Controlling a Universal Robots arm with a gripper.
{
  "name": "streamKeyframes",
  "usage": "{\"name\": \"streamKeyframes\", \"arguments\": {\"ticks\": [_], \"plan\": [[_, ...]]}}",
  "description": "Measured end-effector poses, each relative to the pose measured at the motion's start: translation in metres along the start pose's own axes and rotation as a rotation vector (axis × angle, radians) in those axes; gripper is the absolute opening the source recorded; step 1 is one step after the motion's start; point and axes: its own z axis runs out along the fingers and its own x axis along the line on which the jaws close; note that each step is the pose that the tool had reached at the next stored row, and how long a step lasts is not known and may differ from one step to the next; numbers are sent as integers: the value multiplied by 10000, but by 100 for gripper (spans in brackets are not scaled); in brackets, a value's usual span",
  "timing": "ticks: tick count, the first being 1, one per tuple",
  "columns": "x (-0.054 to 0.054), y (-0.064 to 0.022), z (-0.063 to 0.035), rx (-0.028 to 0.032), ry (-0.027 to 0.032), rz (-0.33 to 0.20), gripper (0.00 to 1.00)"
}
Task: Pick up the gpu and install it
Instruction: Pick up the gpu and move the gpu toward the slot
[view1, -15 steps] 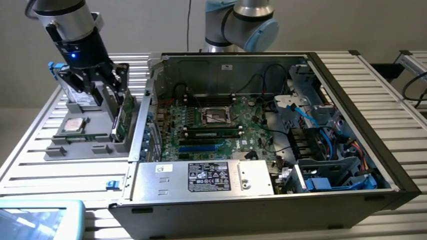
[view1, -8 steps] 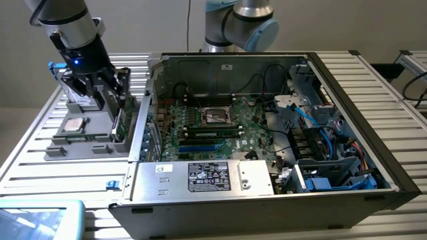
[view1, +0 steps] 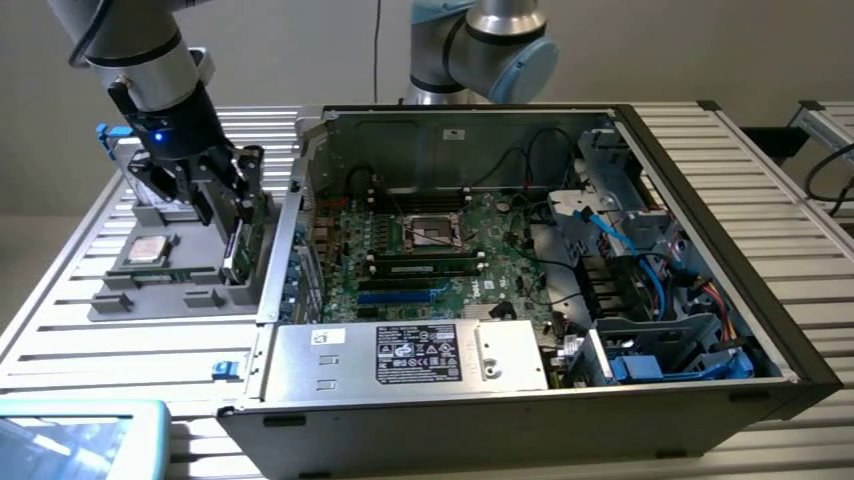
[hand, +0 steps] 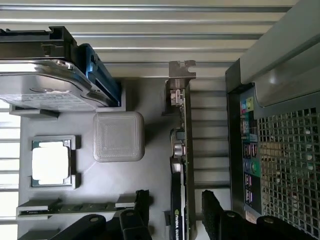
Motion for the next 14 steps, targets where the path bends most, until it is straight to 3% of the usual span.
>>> {"name": "streamKeyframes", "arguments": {"ticks": [8, 14], "plan": [[-6, -8, 145, -7, -4, -148, 55], [-6, -4, 191, -9, -57, -236, 55]]}}
